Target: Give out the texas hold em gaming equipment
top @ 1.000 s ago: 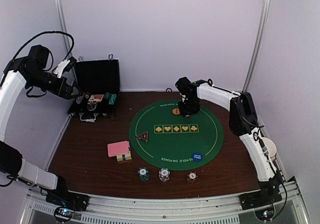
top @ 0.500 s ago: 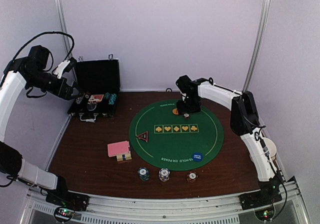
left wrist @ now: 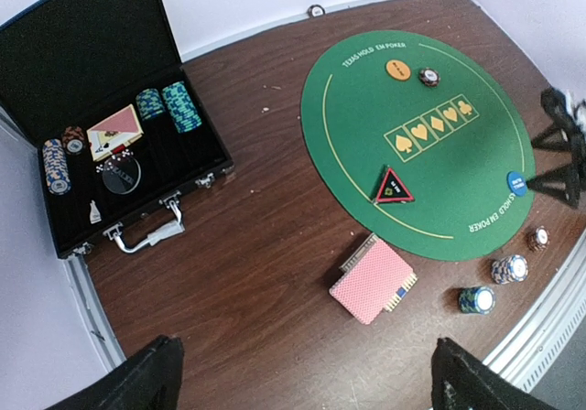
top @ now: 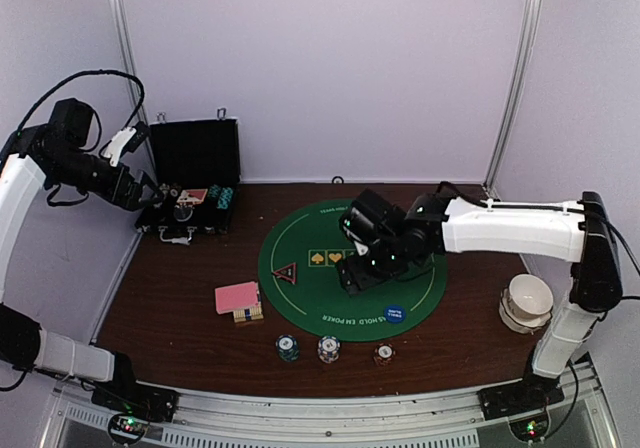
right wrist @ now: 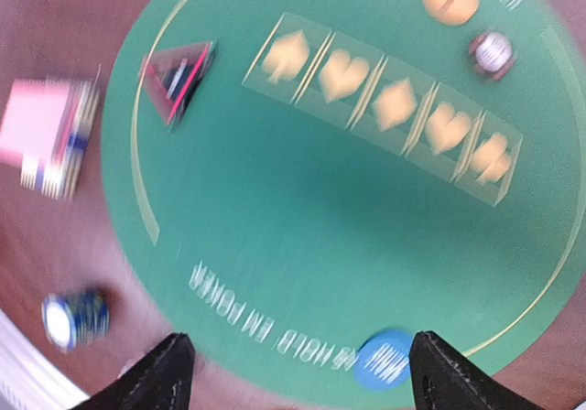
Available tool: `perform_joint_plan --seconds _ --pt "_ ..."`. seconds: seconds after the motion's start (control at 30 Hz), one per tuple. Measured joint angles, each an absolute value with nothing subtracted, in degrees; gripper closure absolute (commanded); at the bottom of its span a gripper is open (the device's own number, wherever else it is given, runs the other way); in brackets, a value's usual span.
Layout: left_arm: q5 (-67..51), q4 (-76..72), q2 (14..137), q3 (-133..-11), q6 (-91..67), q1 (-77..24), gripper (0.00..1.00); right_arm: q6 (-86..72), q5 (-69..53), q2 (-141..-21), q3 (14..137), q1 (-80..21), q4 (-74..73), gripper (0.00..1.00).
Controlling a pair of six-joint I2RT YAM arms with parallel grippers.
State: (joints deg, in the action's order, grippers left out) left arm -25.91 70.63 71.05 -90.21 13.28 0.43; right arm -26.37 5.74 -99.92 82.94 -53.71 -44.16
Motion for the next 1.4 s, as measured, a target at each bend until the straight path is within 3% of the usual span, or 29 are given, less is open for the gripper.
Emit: perform_joint_plan --seconds 0.33,1.07,1.4 --pt "-25.8 70.7 70.0 -88.0 13.9 0.4 0.02 -38.4 3.9 -96.1 63.8 -67.3 -43.3 0.18" --pt "-25.8 70.7 69.7 -88.0 13.9 0.4 0.03 -42.0 2.3 -95.8 59.6 -68.4 -43.0 0.25" --pt "-25.8 70.7 69.7 -88.0 13.9 0.4 0.02 -42.0 1.5 -96.3 58.7 -67.7 -41.7 0.33"
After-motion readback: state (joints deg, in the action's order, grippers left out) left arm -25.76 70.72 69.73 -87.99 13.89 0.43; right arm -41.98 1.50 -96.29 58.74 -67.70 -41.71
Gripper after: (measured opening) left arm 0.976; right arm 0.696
